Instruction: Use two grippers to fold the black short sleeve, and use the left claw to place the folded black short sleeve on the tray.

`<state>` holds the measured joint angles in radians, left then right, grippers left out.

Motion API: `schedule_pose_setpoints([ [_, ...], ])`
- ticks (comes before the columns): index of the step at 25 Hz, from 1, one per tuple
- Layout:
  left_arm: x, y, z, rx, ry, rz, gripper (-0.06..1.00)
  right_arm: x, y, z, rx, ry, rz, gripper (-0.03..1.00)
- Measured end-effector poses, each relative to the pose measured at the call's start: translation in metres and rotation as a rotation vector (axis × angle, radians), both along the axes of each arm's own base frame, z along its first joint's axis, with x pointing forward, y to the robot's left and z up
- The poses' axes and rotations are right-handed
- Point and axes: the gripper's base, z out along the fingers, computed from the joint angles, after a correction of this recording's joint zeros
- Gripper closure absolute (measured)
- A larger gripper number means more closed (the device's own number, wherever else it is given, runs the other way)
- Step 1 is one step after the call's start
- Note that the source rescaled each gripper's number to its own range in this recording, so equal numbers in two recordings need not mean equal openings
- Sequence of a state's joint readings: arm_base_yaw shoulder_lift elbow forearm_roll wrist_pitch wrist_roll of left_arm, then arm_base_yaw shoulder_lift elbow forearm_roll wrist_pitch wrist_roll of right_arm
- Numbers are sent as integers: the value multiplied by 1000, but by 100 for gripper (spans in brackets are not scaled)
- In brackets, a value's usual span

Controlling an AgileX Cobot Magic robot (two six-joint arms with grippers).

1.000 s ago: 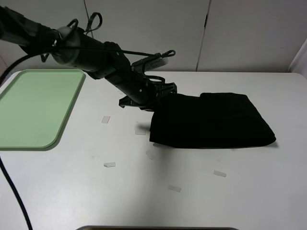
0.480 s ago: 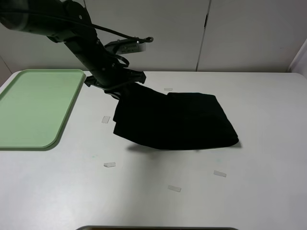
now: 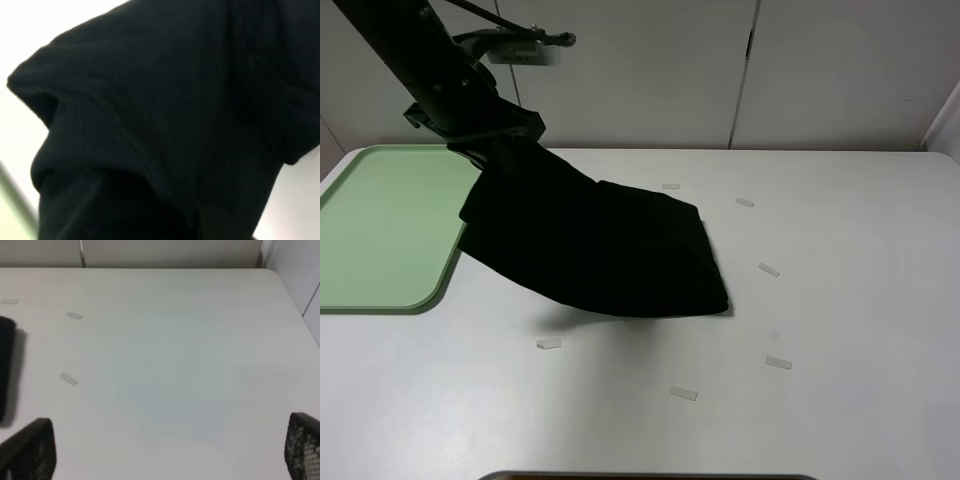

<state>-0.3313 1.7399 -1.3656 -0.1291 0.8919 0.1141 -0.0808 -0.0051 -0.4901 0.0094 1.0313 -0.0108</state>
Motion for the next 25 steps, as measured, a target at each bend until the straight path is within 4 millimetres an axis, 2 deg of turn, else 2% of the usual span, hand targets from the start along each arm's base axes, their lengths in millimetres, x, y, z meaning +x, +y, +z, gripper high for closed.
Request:
schedule_pose_setpoints([
  [4,-6,5,11,20,-17,-12,90,0,0,0,0,0,0,-3],
  [8,-5,-2,8,2,-23,-20,90,0,0,0,0,0,0,-3],
  [18,-12,-71,-15,-65,-81,-81,90,0,0,0,1,0,0,-3],
  [25,-16,-110,-46,-94,-69,-59,90,0,0,0,2,0,-2,-3],
])
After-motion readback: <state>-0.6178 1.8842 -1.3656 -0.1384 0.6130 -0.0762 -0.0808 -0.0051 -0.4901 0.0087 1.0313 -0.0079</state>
